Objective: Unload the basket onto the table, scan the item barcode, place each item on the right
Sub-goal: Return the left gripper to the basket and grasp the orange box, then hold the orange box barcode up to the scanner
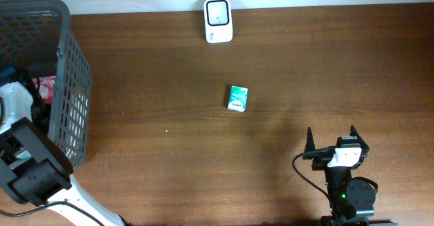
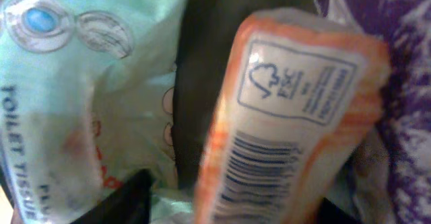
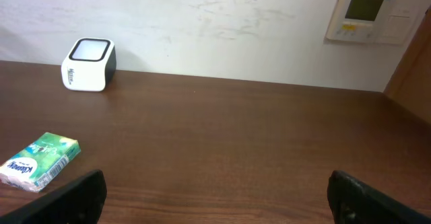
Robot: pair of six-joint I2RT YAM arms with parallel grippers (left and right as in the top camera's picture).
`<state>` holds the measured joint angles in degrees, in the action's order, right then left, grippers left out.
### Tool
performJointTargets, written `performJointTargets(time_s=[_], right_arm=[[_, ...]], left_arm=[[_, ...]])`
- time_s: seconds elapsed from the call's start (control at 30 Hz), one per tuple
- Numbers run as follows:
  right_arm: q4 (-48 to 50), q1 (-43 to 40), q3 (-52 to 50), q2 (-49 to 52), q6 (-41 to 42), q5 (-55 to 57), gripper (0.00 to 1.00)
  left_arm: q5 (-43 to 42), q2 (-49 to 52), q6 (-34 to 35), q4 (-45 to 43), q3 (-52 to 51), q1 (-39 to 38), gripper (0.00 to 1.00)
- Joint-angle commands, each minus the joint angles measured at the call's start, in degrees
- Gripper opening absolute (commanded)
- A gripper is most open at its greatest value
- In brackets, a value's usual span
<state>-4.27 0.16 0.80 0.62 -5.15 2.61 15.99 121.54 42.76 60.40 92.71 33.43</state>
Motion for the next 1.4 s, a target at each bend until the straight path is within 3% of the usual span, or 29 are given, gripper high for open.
performJointTargets(time_s=[0.0,0.07,0.1,0.33,0.4,0.63,0.83,0.9,1.0,1.13,1.37], right_arm=[[0.0,0.1,-0.5,-0.4,-0.2,0.9,0.98],[0.0,0.1,-0.5,-0.4,-0.2,0.9,0.98],[0.0,0.1,-0.5,-0.4,-0.2,0.9,0.98],[0.0,0.1,-0.5,-0.4,-0.2,0.9,0.98],[0.0,0.1,-0.5,-0.4,-0.2,0.9,0.98],[0.0,0.1,-0.5,-0.4,-0.2,0.9,0.98],[0.0,0.1,-0.5,-0.4,-0.2,0.9,0.99],[0.0,0.1,-0.5,-0.4,-0.2,0.9,0.98],[0.0,0.1,-0.5,-0.4,-0.2,0.9,0.99],[0.0,0.1,-0.5,-0.4,-0.2,0.9,0.98],[0.0,0.1,-0.5,-0.4,-0.2,0.9,0.99]], left_arm=[[-0.6,0.4,-0.6,-0.4,-1.8,-0.1,0.34],[-0.6,0.4,-0.9,-0.3,-1.8,-0.1,0.22],[-0.6,0.3,-1.3,-0.1,-1.7,-0.2,0.0],[-4.6,-2.6,-3.1,8.7,9.6,-0.2,0.0],[-7.3,-5.2,-6.6,8.7,12.0,-0.5,0.0],[-8.6,-21.1,-6.6,6.3,12.8,-1.4,0.0],[-24.2,-31.3,-6.6,-0.3,12.8,-4.0,0.0],[-25.2,-34.3,-7.3,-2.1,12.8,-7.8,0.0],[-24.7,-38.2,-14.0,-7.5,12.8,-15.7,0.0],[-24.2,-39.3,-14.2,-8.1,12.7,-24.9,0.0],[-22.3,-25.1,-17.0,-6.3,12.2,-49.1,0.0]])
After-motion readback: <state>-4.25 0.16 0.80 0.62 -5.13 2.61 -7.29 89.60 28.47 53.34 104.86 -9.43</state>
